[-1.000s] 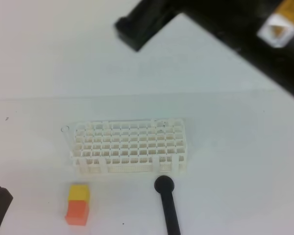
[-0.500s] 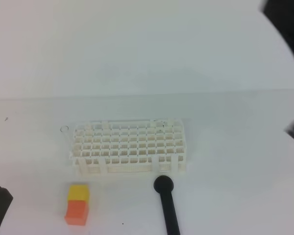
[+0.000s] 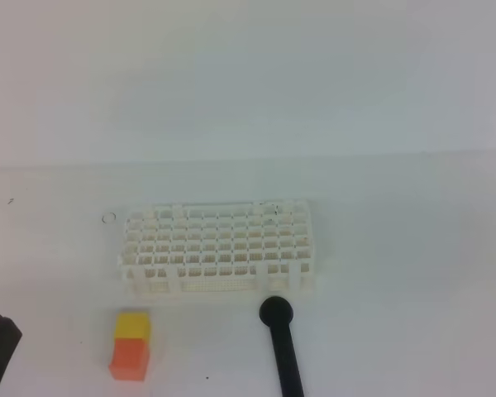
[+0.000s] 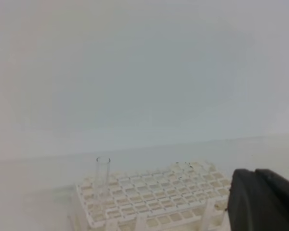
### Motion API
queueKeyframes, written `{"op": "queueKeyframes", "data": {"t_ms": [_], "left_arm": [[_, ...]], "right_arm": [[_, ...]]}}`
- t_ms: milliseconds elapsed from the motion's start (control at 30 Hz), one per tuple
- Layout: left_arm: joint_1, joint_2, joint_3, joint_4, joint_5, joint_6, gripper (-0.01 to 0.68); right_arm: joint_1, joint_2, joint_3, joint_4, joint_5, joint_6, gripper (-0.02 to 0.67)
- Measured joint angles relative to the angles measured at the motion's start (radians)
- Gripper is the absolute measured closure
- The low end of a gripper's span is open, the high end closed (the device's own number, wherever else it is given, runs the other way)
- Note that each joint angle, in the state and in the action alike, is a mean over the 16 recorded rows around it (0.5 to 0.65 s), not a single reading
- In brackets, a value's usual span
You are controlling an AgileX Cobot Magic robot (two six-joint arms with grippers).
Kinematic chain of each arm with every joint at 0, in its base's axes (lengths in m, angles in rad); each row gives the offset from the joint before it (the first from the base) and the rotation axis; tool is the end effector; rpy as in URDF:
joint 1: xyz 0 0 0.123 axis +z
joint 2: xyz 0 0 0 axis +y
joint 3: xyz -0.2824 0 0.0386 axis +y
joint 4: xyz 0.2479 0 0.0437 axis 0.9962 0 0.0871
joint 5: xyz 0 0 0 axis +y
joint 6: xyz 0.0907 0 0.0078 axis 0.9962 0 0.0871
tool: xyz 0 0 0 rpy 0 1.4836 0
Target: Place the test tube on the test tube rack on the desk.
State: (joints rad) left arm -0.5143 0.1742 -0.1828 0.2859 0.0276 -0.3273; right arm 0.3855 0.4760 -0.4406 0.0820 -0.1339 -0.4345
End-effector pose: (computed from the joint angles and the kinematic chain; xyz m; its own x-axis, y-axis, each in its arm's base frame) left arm 0.0586 -0.0323 0.2620 0.0401 -0.0703 -0.9967 0.4872 0.8723 -0.0419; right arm 0.0981 0.0387 0.3383 0.2868 -0.2569 -0.9229 -0.2844 0.8971 -0.3381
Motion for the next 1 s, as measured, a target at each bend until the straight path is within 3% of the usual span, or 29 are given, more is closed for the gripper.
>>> {"op": "queueKeyframes", "data": {"t_ms": [233, 533, 733, 1000], "left_arm": [[0.093, -0.005, 0.000, 0.001, 0.000, 0.000, 0.674], [0.366, -0.065, 0.000, 0.001, -0.001, 0.000, 0.674], [0.500, -0.129, 0.000, 0.001, -0.002, 0.000, 0.674], [0.557, -0.183, 0.004, -0.003, 0.005, 0.000, 0.674]], "right_arm": [[-0.098, -0.156, 0.071, 0.028, 0.068, 0.000, 0.650], [-0.130, -0.259, 0.163, 0.026, 0.102, 0.038, 0.650], [-0.186, -0.342, 0.261, -0.048, 0.158, 0.214, 0.650], [-0.270, -0.443, 0.400, -0.166, 0.248, 0.491, 0.650]]}}
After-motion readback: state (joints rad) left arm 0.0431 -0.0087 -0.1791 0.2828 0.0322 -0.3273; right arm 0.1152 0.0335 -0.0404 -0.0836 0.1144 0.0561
